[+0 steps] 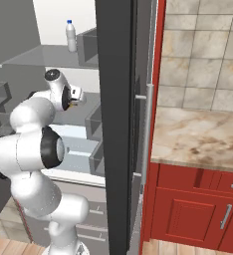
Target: Pick the cheese from the fridge and the cheese grater from the cabinet and place them next to the salad bowl.
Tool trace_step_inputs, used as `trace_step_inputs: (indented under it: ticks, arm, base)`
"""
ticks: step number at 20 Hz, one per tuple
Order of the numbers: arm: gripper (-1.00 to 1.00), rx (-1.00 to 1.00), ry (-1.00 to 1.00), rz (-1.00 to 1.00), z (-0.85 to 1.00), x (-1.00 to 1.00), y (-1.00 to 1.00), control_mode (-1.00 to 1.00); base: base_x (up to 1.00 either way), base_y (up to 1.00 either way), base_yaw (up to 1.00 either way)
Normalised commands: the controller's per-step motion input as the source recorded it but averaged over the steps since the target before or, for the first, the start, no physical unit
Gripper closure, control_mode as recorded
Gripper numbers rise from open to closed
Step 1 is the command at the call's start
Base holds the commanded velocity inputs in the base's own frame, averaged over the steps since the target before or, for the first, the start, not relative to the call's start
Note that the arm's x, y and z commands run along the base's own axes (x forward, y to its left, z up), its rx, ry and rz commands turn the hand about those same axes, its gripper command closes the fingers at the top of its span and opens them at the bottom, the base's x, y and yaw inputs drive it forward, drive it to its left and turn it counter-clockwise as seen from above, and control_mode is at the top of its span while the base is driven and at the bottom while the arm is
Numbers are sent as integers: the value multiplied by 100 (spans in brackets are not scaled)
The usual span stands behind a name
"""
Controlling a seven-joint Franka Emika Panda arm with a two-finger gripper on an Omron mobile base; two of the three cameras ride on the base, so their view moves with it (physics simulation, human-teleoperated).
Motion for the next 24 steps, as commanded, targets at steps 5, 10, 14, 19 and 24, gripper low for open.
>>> trace_step_inputs:
  ticks: [5,10,14,19,24]
  arm:
    - [100,0,1,0,68,-58,-1,-100]
    - [100,0,5,0,58,-83,-11,-100]
    - [100,0,4,0,46,-77,-9,-100]
    - [100,0,1,0,37,-84,-13,-100]
    - [100,0,0,0,33,-96,-16,-100]
  base:
    - [0,0,0]
    - [0,0,0]
    - [0,0,0]
    - [0,0,0]
    - [0,0,0]
